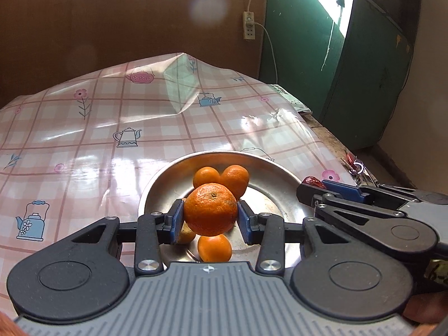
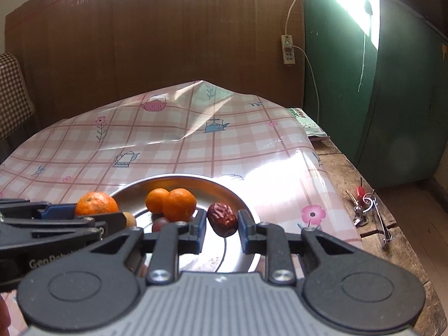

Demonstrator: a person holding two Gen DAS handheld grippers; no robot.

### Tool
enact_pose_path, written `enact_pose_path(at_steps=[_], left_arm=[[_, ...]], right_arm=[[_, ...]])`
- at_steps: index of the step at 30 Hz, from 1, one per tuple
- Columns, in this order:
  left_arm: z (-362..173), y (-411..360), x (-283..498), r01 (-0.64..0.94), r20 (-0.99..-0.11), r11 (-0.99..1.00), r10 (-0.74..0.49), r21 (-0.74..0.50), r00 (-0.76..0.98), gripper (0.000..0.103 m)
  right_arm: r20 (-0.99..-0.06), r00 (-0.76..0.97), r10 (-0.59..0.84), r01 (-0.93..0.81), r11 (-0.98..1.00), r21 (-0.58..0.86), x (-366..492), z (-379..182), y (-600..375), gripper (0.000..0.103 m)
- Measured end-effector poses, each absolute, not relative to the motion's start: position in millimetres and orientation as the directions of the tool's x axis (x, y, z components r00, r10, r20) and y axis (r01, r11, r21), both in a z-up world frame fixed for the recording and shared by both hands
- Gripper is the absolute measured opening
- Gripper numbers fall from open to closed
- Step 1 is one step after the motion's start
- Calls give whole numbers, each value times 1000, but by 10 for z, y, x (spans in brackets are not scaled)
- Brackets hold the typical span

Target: Organize fruits

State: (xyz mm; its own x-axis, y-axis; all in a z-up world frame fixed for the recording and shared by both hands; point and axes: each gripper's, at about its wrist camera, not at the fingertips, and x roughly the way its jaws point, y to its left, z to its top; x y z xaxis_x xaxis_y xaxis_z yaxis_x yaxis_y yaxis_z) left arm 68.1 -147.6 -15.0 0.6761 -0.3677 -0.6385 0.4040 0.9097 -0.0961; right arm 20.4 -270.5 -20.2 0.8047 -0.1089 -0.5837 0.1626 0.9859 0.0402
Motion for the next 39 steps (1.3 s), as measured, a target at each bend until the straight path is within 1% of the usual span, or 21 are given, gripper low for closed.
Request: enact_pose_path(at_steps=[12, 13, 15, 18, 20, 23, 25, 27, 29, 30, 32, 33, 34, 35, 36, 39], left_arm=[[-325, -1622, 726, 445, -675, 891, -382, -88, 632, 48], [-324, -1608, 713, 446, -675, 891, -381, -85, 632, 48], [-319, -1606, 703, 453, -674, 888, -384, -82, 631, 43], [-318, -1604, 694, 453, -673, 888, -382, -77, 634, 45], [-319, -1595, 692, 452, -677, 888, -381, -79, 630, 49], [-297, -1555, 667, 446, -673, 891, -379, -81, 635, 60], [-277, -1520, 659, 436, -671, 896, -376, -87, 639, 69], [-244, -1495, 636, 435, -667, 896, -380, -92, 641, 74], [-205, -1486, 592, 436, -662, 895, -380, -89, 646, 76], [-186, -1488, 564, 434, -661, 897, -377, -86, 649, 79], [-154, -1467, 515, 422, -659, 902, -371, -90, 654, 86], [-135, -1449, 488, 417, -657, 904, -372, -96, 656, 91], [-120, -1434, 453, 413, -655, 905, -372, -100, 657, 93], [-105, -1422, 415, 409, -654, 907, -369, -100, 660, 99], [-90, -1409, 371, 404, -653, 910, -363, -95, 664, 103], [-61, -1359, 218, 391, -647, 916, -353, -92, 675, 103]], right_arm=[[-615, 785, -80, 164, 983, 82, 314, -371, -2836, 25], [-618, 782, -79, 164, 983, 83, 320, -383, -2841, 25], [-624, 778, -71, 162, 983, 90, 333, -405, -2847, 25], [-626, 777, -64, 161, 982, 99, 337, -416, -2850, 25], [-627, 776, -67, 162, 982, 96, 335, -418, -2850, 25], [-631, 773, -70, 164, 982, 92, 326, -415, -2854, 26], [-626, 776, -79, 170, 981, 88, 301, -392, -2850, 31], [-623, 778, -81, 176, 980, 93, 278, -368, -2865, 40], [-616, 783, -82, 181, 978, 100, 238, -334, -2874, 41], [-614, 785, -78, 177, 979, 101, 216, -314, -2871, 41], [-607, 790, -86, 174, 981, 88, 163, -269, -2854, 41], [-604, 792, -92, 176, 981, 81, 137, -244, -2851, 42], [-603, 792, -100, 180, 981, 75, 108, -220, -2843, 43], [-603, 791, -107, 185, 980, 69, 72, -197, -2842, 44], [-603, 789, -113, 188, 980, 62, 36, -178, -2837, 45], [-611, 781, -127, 197, 979, 48, -71, -140, -2825, 50]])
